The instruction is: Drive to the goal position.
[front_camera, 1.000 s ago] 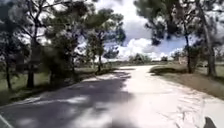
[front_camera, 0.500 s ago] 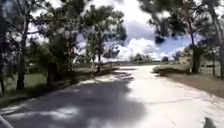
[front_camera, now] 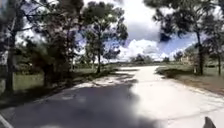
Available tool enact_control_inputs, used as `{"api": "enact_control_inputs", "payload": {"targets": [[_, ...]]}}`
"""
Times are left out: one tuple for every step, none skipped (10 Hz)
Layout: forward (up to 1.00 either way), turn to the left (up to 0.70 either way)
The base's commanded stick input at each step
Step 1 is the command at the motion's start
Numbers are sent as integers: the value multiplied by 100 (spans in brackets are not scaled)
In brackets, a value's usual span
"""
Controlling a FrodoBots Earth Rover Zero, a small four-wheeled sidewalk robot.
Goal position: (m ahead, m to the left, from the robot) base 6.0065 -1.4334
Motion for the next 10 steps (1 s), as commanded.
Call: {"api": "enact_control_inputs", "payload": {"targets": [[85,0],[85,0],[85,0],[85,0],[85,0],[85,0],[85,0],[85,-17],[85,-34],[85,-34]]}}
